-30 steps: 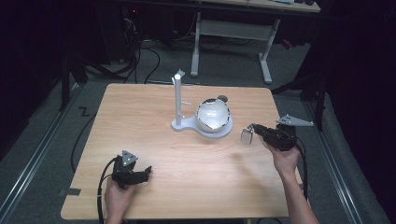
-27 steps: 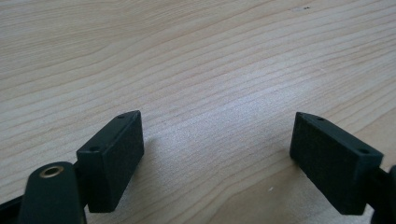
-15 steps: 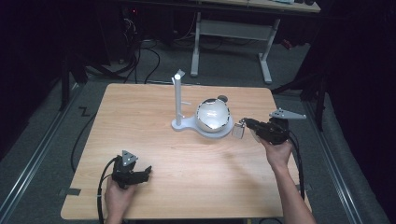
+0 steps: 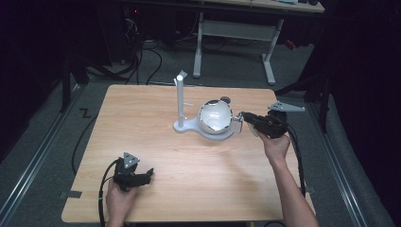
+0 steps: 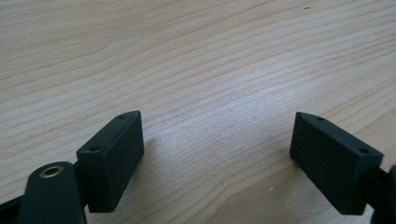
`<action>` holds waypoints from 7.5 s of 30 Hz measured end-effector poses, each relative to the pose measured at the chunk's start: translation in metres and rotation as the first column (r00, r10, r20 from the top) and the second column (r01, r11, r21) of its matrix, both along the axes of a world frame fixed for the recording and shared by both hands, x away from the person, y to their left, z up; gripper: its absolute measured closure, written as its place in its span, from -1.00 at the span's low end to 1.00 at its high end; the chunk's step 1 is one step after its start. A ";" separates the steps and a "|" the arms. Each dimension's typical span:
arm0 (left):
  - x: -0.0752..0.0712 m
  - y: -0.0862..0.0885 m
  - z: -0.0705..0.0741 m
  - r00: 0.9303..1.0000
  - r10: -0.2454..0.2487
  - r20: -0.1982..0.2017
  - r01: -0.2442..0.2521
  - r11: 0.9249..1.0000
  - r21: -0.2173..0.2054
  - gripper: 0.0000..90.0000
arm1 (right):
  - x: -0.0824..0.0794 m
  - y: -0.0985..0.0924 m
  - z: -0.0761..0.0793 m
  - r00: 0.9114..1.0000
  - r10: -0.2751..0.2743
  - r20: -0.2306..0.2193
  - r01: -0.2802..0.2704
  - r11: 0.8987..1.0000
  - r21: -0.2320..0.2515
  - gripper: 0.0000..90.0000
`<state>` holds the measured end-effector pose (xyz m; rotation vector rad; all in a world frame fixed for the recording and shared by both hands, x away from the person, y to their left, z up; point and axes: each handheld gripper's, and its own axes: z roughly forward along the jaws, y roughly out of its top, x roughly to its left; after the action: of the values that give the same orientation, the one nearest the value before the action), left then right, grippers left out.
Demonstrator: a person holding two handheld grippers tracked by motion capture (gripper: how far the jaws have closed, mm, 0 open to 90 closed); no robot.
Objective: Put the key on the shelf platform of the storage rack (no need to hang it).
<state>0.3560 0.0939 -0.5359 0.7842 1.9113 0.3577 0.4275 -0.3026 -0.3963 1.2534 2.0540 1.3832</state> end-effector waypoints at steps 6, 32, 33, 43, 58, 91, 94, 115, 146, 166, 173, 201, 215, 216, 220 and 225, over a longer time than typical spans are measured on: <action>0.000 0.000 0.000 1.000 -0.003 0.004 0.003 1.000 0.005 -0.60 | 0.010 0.008 0.004 1.000 0.002 0.009 -0.002 1.000 -0.015 0.83; 0.000 0.000 0.000 1.000 -0.003 0.004 0.003 1.000 0.004 -0.60 | 0.041 0.028 -0.004 1.000 -0.015 -0.024 0.015 0.999 -0.039 0.82; 0.000 0.000 0.000 1.000 -0.004 0.004 0.003 1.000 0.005 -0.60 | 0.042 0.029 -0.004 1.000 -0.015 -0.026 0.014 0.999 -0.038 0.82; 0.000 0.000 0.000 1.000 0.002 0.003 -0.002 1.000 0.001 -0.60 | 0.057 0.043 -0.010 0.998 -0.014 -0.056 0.009 0.997 -0.077 0.82; 0.000 0.001 0.000 1.000 -0.001 0.004 0.001 1.000 0.004 -0.60 | 0.081 0.067 -0.025 0.995 0.001 -0.096 -0.013 0.992 -0.126 0.82; 0.000 0.000 0.000 1.000 0.000 0.003 0.000 1.000 0.002 -0.60 | 0.080 0.067 -0.043 0.993 0.009 -0.117 -0.025 0.991 -0.134 0.53; 0.000 0.000 0.000 1.000 0.002 0.002 -0.002 1.000 0.000 -0.60 | 0.074 0.061 -0.040 0.995 -0.001 -0.100 -0.013 0.990 -0.138 0.51; 0.000 0.001 0.000 1.000 0.000 0.004 0.000 1.000 0.003 -0.60 | 0.039 0.023 -0.031 0.996 -0.049 -0.077 0.040 0.992 -0.120 0.38; 0.001 0.001 0.000 1.000 0.002 0.005 -0.002 1.000 0.003 -0.59 | -0.008 -0.025 -0.025 0.992 -0.092 -0.082 0.087 0.994 -0.070 0.29; 0.001 0.001 0.000 1.000 0.001 0.005 -0.001 1.000 0.003 -0.59 | -0.047 -0.051 -0.038 0.988 -0.140 -0.062 0.140 0.990 -0.002 0.29; 0.001 0.001 0.000 1.000 0.000 0.005 0.000 1.000 0.003 -0.59 | -0.060 -0.056 -0.045 0.988 -0.143 -0.062 0.145 0.989 0.025 0.26; 0.001 0.001 0.000 1.000 0.000 0.005 0.000 1.000 0.004 -0.59 | -0.080 -0.032 -0.077 0.993 -0.094 -0.072 0.098 0.994 0.046 0.24; 0.001 0.001 0.000 1.000 0.000 0.005 0.000 1.000 0.004 -0.59 | -0.078 -0.009 -0.094 0.993 -0.061 -0.103 0.064 0.998 0.022 0.21; 0.001 0.001 0.000 1.000 0.000 0.005 0.000 1.000 0.004 -0.59 | -0.079 -0.007 -0.095 0.993 -0.058 -0.100 0.059 0.998 0.011 0.21; 0.001 0.001 0.000 1.000 0.000 0.005 0.000 1.000 0.004 -0.59 | -0.078 -0.002 -0.098 0.994 -0.054 -0.099 0.053 0.998 -0.018 0.21; 0.001 0.001 0.000 1.000 0.001 0.005 -0.001 1.000 0.003 -0.59 | -0.079 0.003 -0.105 0.992 -0.049 -0.113 0.047 0.999 -0.028 0.20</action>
<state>0.3566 0.0944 -0.5360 0.7840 1.9069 0.3624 0.3487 -0.2999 -0.5009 1.3912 2.0946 1.2878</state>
